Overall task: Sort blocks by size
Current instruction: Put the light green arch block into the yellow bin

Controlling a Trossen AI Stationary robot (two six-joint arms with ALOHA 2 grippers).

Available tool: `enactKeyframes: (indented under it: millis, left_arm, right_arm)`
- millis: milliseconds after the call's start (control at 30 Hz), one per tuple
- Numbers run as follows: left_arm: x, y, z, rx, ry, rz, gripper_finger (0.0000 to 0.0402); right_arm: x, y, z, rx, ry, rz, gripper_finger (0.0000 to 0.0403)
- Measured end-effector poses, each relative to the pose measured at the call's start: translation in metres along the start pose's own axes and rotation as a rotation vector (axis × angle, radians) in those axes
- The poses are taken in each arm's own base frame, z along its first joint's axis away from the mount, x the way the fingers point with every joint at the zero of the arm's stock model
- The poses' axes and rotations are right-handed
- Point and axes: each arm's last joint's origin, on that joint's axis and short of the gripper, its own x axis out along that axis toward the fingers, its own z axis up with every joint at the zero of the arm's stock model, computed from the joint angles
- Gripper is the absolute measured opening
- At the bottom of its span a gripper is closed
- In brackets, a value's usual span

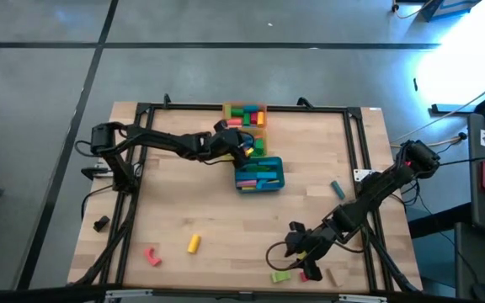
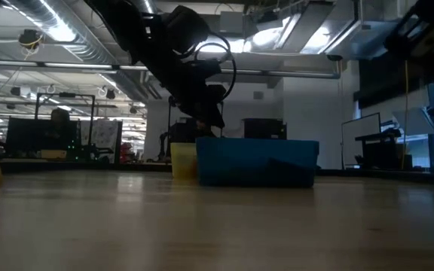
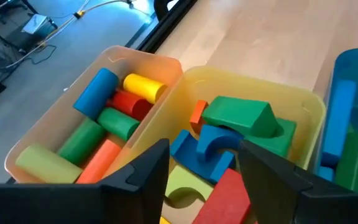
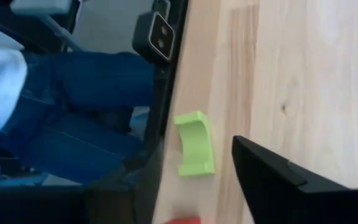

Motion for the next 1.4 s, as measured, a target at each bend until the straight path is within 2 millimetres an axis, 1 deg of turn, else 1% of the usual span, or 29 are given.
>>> enactKeyframes:
  millis: [200, 267, 367, 467, 667, 767, 967, 1200, 1400]
  left_arm:
    - [0.0, 0.0, 0.0, 0.002, 0.004, -0.001, 0.0175]
    - [0.0, 0.0, -0.001, -0.001, 0.006, -0.001, 0.0176]
    - [0.0, 0.0, 0.0, -0.014, 0.005, 0.0, 0.0177]
    - [0.0, 0.0, -0.001, -0.037, 0.005, -0.001, 0.0175]
    - [0.0, 0.0, -0.001, -0.048, 0.006, 0.0, 0.0177]
    - [-0.001, -0.001, -0.001, -0.047, 0.006, -0.002, 0.0175]
    - [-0.003, -0.005, -0.001, -0.038, 0.009, -0.012, 0.0177]
    - [-0.004, -0.007, -0.003, -0.024, 0.028, -0.017, 0.0176]
    - [-0.004, -0.007, -0.006, -0.013, 0.05, -0.016, 0.0175]
  right_arm:
    - [0.0, 0.003, 0.004, 0.018, -0.043, 0.031, 0.0253]
    - [0.0, 0.006, 0.003, 0.012, -0.051, 0.04, 0.0267]
    - [0.005, 0.014, 0.0, -0.009, -0.068, 0.077, 0.0274]
    - [0.011, 0.02, -0.004, -0.025, -0.076, 0.1, 0.0272]
    - [0.018, 0.023, -0.013, -0.038, -0.067, 0.065, 0.025]
    - [0.023, 0.021, -0.015, -0.037, -0.061, 0.047, 0.0235]
    - [0.038, 0.014, -0.023, -0.039, -0.004, 0.011, 0.0214]
    - [0.054, 0.007, -0.033, -0.043, 0.069, -0.016, 0.0211]
    - [0.057, 0.004, -0.036, -0.045, 0.092, -0.036, 0.0211]
